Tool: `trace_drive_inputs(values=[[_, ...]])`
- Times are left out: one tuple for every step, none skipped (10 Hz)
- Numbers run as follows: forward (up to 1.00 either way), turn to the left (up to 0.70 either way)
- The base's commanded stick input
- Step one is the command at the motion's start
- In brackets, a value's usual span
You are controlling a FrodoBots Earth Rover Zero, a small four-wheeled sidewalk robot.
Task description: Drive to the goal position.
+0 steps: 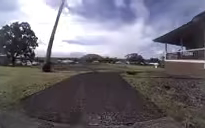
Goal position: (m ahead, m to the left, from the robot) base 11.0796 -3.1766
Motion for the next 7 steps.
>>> trace_drive_inputs(values=[[0.50, 0.00], [0.50, 0.00], [0.50, 0.00], [0.50, 0.00], [0.50, 0.00], [0.50, 0.00], [0.50, 0.19]])
